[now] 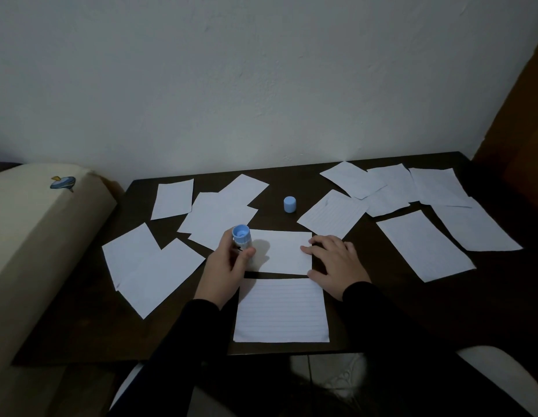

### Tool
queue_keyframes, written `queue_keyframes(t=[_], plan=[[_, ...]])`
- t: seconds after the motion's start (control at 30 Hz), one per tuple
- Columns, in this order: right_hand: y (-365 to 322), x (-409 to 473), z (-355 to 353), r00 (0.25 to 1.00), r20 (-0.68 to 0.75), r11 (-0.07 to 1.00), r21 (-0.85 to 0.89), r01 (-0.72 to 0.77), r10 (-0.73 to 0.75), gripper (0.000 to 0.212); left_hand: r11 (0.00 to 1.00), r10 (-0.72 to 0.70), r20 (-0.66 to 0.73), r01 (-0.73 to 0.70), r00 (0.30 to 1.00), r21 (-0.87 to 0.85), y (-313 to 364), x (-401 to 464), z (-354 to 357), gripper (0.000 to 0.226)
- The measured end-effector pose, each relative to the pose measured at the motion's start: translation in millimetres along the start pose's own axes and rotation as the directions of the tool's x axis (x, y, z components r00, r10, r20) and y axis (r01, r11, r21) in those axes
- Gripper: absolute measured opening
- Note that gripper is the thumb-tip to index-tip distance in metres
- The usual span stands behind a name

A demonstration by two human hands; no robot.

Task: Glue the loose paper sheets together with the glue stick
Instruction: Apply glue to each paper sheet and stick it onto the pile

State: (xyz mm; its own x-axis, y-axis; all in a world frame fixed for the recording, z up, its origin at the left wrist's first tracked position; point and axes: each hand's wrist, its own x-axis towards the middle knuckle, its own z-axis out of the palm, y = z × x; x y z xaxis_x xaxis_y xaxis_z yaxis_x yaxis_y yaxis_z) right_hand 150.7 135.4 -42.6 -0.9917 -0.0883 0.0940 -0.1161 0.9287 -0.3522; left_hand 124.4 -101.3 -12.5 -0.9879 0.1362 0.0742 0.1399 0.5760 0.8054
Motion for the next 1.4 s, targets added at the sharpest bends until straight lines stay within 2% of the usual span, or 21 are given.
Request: queue_keyframes(t=[0.17,0.23,0.33,0.4,0.5,0.57,0.73,0.83,1.0,1.13,1.4], plan=[[0,1,1,1.000,0.001,1.000,-0.012,-0.003,0.003,0.051,1.000,-0.012,-0.042,0.012,0.999,0.008,2,0,-1,0.042],[0,2,1,1.000,0.012,1.000,-0.021,-0.010,0.010,0.051,0.993,-0.074,-0.149,0.058,0.986,-0.105,4,-2,-2,0.037],[0,2,2,1.000,0.019,1.000,-0.023,-0.013,0.014,0.051,0.936,-0.209,-0.325,0.092,0.922,-0.340,7,-2,-5,0.042],[0,1,2,1.000,0.016,1.000,-0.024,-0.012,0.013,0.051,0.917,-0.228,-0.347,0.080,0.910,-0.391,12,0,-6,0.042],[1,1,2,1.000,0.023,1.000,-0.026,-0.013,0.013,0.051,0.899,-0.221,-0.268,0.089,0.938,-0.429,25,4,1,0.036],[1,2,0,0.999,0.039,1.000,-0.015,-0.016,0.016,0.052,0.901,-0.212,-0.192,0.116,0.958,-0.417,34,7,8,0.041],[3,3,1,0.999,0.047,1.000,0.007,-0.025,0.025,0.049,0.966,-0.136,-0.031,0.125,0.990,-0.227,57,25,38,0.056],[3,4,3,1.000,0.003,0.999,0.026,-0.026,0.026,0.040,0.985,-0.044,-0.006,0.043,0.999,-0.166,68,35,57,0.051],[3,3,4,1.000,-0.013,1.000,0.020,-0.014,0.014,0.030,0.997,0.003,0.017,-0.002,1.000,-0.083,77,48,79,0.052],[4,2,5,1.000,-0.015,1.000,0.016,-0.021,0.021,0.029,0.999,-0.014,0.039,0.015,0.999,-0.043,76,54,89,0.049],[3,3,7,0.999,-0.045,1.000,0.011,-0.014,0.014,0.030,0.997,0.064,0.057,-0.066,0.996,0.031,70,55,81,0.053]])
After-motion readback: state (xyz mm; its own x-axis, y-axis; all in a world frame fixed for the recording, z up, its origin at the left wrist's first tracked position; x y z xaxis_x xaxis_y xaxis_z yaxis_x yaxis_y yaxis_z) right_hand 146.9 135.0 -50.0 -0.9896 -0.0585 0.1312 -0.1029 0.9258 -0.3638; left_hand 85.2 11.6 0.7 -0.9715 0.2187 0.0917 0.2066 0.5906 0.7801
